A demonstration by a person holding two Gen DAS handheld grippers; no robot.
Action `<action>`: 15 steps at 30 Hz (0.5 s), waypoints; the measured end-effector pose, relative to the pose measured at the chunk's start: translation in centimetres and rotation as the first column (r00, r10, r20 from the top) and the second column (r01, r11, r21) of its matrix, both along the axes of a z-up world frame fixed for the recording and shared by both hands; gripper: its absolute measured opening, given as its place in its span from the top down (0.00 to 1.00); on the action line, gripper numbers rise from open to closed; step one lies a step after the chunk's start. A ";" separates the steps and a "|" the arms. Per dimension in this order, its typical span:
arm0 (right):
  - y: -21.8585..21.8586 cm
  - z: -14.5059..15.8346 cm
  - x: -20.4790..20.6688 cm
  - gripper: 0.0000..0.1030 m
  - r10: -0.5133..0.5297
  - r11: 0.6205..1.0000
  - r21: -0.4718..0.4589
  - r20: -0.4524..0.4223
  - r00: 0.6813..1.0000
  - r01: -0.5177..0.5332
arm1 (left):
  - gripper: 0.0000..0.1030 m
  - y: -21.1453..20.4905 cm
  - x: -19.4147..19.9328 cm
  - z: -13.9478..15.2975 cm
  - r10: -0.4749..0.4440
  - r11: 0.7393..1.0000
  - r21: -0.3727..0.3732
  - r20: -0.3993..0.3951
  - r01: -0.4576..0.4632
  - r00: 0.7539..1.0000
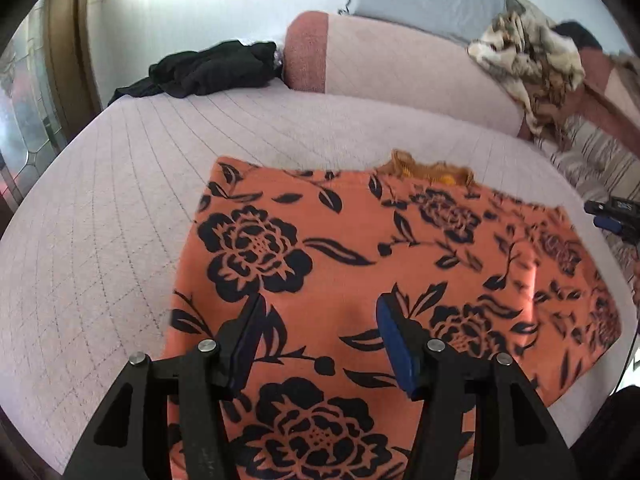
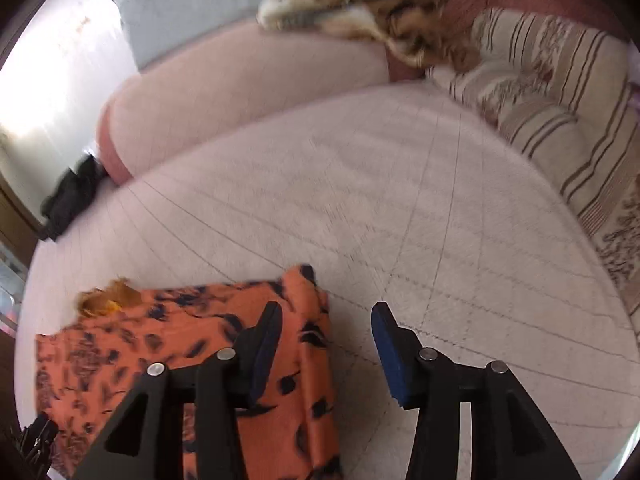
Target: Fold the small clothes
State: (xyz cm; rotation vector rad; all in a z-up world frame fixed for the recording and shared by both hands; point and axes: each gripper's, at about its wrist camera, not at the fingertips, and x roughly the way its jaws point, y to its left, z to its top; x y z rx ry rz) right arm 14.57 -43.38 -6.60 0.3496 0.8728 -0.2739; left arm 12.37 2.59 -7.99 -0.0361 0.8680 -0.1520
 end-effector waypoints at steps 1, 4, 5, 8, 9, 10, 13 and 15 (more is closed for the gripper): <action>0.6 1.4 -1.2 0.47 0.019 0.999 0.035 0.044 0.999 -0.020 | 0.42 0.3 -0.3 0.4 0.010 1.000 -0.007 0.010 -0.010 1.000; 3.4 3.7 -3.9 0.30 0.150 0.964 0.199 0.144 0.978 -0.178 | 0.33 1.3 -0.4 0.0 0.030 0.999 -0.020 -0.012 -0.030 0.999; 4.2 3.6 -4.9 0.27 0.197 0.935 0.263 0.173 0.965 -0.238 | 0.33 1.7 0.0 -1.0 0.045 0.999 -0.017 -0.061 -0.046 0.997; 5.5 -0.7 -5.9 0.25 0.235 0.872 0.412 0.123 0.964 -0.265 | 0.33 2.2 0.4 -2.1 0.059 0.998 0.003 -0.094 -0.059 0.994; 4.8 -3.1 -5.7 0.27 0.199 0.876 0.441 0.043 0.979 -0.197 | 0.33 2.1 0.1 -1.4 0.068 0.998 0.006 -0.095 -0.068 0.993; 3.8 -5.1 -5.6 0.42 0.152 0.869 0.477 -0.009 0.988 -0.130 | 0.33 2.1 -0.2 -0.7 0.068 0.997 -0.016 -0.085 -0.070 0.994; 3.0 -2.3 -7.6 0.40 0.090 0.861 0.489 0.122 0.988 -0.139 | 0.32 1.8 -2.0 1.4 0.041 0.999 -0.026 0.009 -0.041 0.999; 2.9 -0.7 -8.8 0.26 0.087 0.851 0.495 0.193 0.977 -0.173 | 0.28 1.1 -2.4 1.2 0.019 1.000 -0.010 0.019 -0.019 1.000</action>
